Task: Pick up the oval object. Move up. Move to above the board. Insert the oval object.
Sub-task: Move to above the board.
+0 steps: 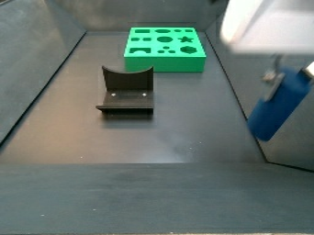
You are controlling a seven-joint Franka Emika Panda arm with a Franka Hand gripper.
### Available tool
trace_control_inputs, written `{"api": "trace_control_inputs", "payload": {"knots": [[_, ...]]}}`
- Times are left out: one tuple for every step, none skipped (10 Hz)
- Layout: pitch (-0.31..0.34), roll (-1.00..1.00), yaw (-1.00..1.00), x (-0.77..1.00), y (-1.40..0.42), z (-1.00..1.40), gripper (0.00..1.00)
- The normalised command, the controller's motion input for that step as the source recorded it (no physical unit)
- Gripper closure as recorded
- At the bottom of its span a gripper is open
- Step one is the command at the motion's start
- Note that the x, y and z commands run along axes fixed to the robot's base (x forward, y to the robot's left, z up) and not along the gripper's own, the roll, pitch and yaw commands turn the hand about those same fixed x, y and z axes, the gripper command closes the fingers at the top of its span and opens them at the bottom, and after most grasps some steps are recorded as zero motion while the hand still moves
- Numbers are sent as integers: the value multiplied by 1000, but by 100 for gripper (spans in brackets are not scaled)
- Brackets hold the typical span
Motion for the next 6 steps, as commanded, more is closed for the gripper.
{"api": "trace_control_inputs", "payload": {"knots": [[-45, -141, 12, -240, 32, 1000, 100], [-16, -96, -6, -216, 29, 1000, 100], [-1, -67, -16, -204, 24, 1000, 100], [23, -9, -21, -145, 20, 853, 100], [31, 7, -18, -113, 16, 756, 100], [57, 26, -3, -62, 9, 566, 100]]}}
